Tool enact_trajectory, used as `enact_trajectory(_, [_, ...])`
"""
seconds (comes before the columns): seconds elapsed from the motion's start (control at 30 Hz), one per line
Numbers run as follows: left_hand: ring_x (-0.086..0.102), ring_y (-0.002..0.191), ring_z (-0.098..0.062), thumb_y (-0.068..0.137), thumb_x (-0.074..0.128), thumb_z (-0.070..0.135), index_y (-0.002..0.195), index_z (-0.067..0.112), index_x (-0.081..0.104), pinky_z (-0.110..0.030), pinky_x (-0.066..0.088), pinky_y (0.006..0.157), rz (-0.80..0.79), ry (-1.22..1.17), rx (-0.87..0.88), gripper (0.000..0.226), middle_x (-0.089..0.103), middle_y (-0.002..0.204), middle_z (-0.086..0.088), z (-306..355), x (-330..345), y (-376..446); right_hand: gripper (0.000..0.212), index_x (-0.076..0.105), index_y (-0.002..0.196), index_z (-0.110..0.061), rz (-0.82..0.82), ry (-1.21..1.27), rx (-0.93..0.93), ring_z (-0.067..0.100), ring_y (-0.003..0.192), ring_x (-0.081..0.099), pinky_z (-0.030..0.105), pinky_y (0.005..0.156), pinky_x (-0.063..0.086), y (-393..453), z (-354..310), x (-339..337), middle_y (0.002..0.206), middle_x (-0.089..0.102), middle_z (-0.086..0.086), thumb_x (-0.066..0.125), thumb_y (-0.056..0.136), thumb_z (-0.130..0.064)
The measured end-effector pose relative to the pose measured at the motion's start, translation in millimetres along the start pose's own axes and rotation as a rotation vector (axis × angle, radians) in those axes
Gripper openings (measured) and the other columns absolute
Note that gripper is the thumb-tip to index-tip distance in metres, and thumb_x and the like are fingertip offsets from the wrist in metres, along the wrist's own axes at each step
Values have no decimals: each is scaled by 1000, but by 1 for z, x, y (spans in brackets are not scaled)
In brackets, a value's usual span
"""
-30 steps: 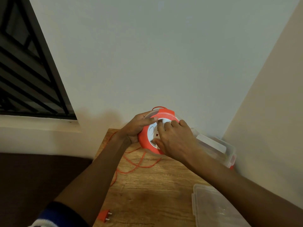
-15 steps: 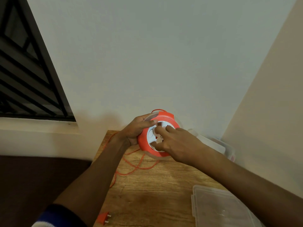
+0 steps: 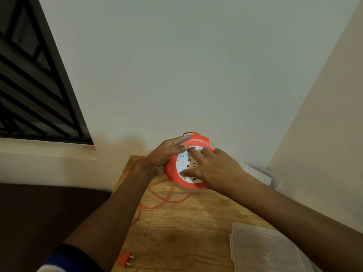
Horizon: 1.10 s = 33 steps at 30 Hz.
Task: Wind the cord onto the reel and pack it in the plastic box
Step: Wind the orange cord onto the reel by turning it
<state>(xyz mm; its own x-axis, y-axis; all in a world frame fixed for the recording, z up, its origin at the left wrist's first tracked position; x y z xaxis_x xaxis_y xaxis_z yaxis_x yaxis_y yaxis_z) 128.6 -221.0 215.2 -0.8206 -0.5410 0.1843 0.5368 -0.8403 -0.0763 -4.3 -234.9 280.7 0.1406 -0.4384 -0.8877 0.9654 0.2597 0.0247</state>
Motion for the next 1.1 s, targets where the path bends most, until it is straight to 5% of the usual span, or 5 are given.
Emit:
enact_trajectory(0.2, [65, 125, -38, 86, 71, 25, 137, 23, 61, -52, 54, 103, -9, 7, -3, 53, 65, 141, -14, -4, 2, -1, 54, 40, 141, -36, -14, -44, -35, 35, 103, 57, 44, 83, 50, 5, -4, 2, 123, 53, 19, 61, 92, -25])
enact_trajectory(0.43, [61, 127, -44, 96, 64, 23, 151, 13, 48, -62, 46, 109, -13, -88, 27, 58, 60, 144, -24, -4, 3, 0, 51, 49, 137, -22, 70, -83, 255, 22, 43, 56, 26, 44, 28, 4, 20, -12, 58, 62, -1, 53, 92, -46])
enact_trajectory(0.53, [62, 126, -43, 98, 64, 24, 152, 13, 48, -61, 48, 108, 32, -35, 48, 58, 62, 143, -21, 1, -2, 1, 57, 39, 144, -20, 114, -54, 259, 24, 50, 61, 27, 47, 31, 5, 16, -7, 66, 66, 0, 53, 93, -40])
enact_trajectory(0.77, [61, 127, -45, 99, 62, 22, 153, 13, 46, -60, 50, 106, -11, -69, 30, 57, 61, 144, -20, -4, 0, -2, 47, 57, 124, -15, 118, -28, 209, 32, 76, 67, 38, 66, 52, -6, 12, -16, 95, 70, 13, 70, 83, -34])
enact_trajectory(1.1, [66, 121, -41, 92, 68, 27, 150, 16, 51, -59, 52, 104, -24, -84, 41, 61, 66, 138, -19, -2, 0, 0, 31, 63, 121, -33, 25, -33, -46, 36, 123, 41, 46, 84, 50, -4, -4, -1, 156, 24, 14, 57, 92, -22])
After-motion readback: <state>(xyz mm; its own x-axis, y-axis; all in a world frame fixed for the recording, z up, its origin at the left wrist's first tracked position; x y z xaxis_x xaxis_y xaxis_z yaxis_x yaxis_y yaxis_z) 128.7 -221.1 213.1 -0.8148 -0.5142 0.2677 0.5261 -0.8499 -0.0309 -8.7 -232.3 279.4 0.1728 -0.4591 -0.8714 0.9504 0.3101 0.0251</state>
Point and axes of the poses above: each hand's wrist, its own y-axis towards the middle knuckle, its own x-axis out of the palm, z = x × y, the point moved 9 cm from there along y, towards the middle knuckle
